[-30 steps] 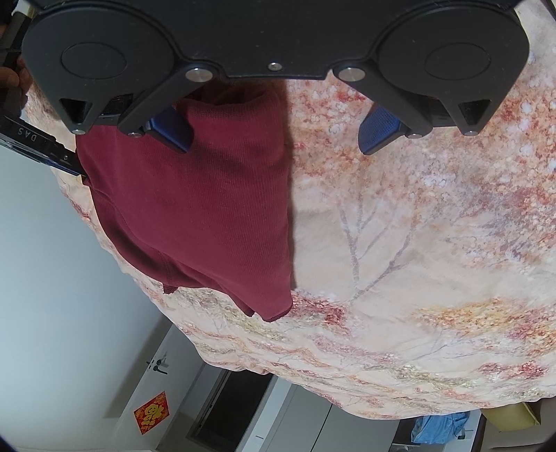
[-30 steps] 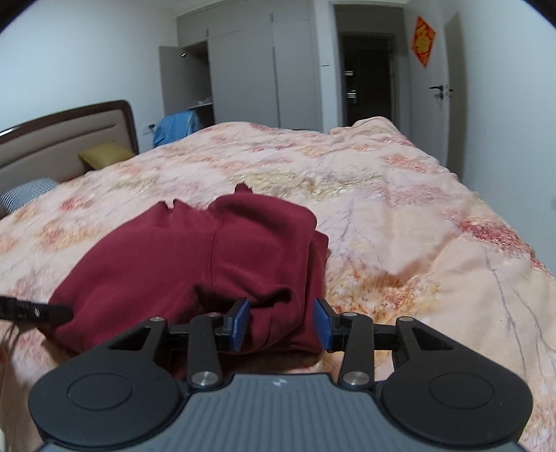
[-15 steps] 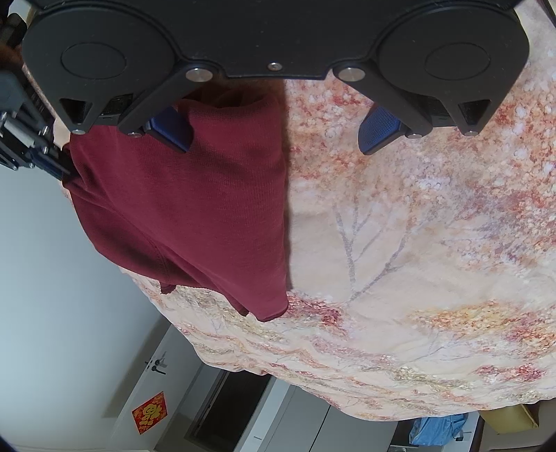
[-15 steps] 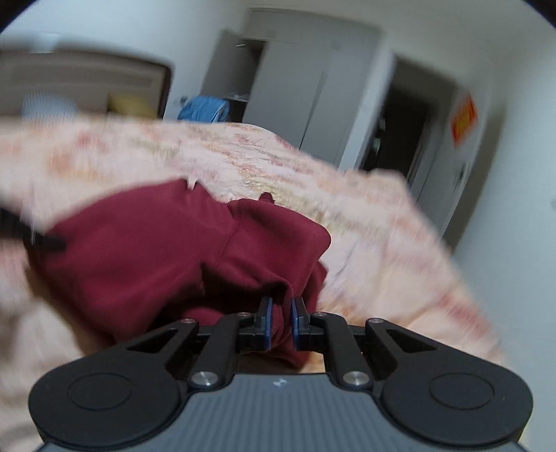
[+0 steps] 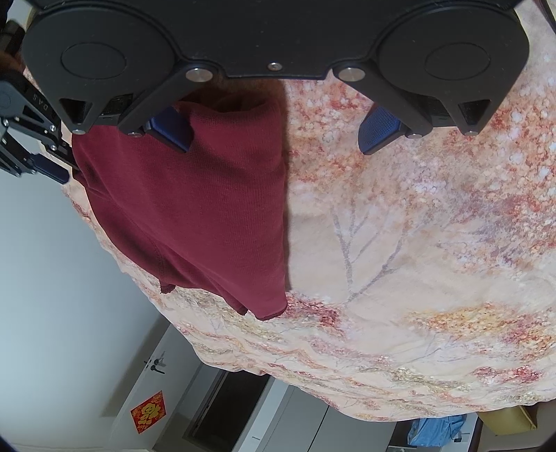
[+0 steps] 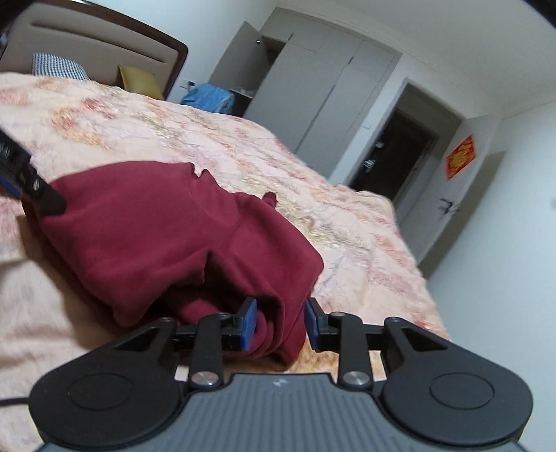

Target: Fold small clothes

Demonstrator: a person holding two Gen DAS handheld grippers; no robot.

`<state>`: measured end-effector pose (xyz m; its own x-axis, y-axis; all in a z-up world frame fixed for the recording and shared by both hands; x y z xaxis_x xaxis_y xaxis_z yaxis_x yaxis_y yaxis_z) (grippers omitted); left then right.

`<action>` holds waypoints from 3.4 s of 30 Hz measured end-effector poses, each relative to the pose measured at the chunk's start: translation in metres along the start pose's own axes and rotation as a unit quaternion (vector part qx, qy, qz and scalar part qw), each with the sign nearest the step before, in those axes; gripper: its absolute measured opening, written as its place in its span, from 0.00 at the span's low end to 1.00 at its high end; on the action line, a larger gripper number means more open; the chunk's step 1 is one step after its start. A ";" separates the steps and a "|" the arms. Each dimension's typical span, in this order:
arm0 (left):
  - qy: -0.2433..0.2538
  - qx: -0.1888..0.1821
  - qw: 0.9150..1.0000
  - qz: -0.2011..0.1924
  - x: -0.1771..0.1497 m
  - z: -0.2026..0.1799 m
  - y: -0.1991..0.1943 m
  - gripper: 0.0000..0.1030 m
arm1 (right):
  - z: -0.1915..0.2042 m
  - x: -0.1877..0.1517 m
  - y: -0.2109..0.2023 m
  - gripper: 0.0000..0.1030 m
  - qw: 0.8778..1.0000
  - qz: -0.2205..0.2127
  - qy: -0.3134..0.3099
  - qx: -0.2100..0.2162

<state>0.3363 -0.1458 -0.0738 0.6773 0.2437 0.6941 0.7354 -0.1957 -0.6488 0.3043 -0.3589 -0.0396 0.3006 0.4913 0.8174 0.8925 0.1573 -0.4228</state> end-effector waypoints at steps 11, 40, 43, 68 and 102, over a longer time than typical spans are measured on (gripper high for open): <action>-0.001 -0.003 1.000 0.001 -0.001 0.001 -0.001 0.99 | 0.028 0.003 -0.003 0.06 0.985 0.010 -0.158 -0.065; 0.003 0.007 1.000 0.007 0.001 -0.001 0.001 0.99 | -0.049 0.019 0.006 0.91 0.975 -0.022 0.219 0.004; 0.004 0.006 1.000 0.007 0.001 -0.001 0.001 0.99 | -0.061 0.006 0.025 0.91 0.964 0.011 0.264 -0.015; 0.077 0.012 0.997 0.014 0.078 -0.011 0.039 0.99 | -0.078 -0.014 0.060 1.00 0.928 0.017 0.368 0.056; 0.079 -0.062 0.993 0.057 0.088 -0.046 0.052 0.33 | -0.053 -0.002 0.051 0.17 0.930 -0.006 0.348 0.116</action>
<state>0.4351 -0.1783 -0.0325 0.7441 0.0636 0.6650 0.6442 -0.3320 -0.6891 0.3674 -0.3966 -0.0420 0.5080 -0.1719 0.8440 0.8249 0.3789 -0.4194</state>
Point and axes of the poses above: each gripper's, at about its wrist camera, not at the fingertips, and y roughly the way its jaws point, z to its left, x to its top, the point moved 6 cm from there along y, roughly the way its jaws point, and after that the axes turned 6 degrees about x, right-handed, at the moved point
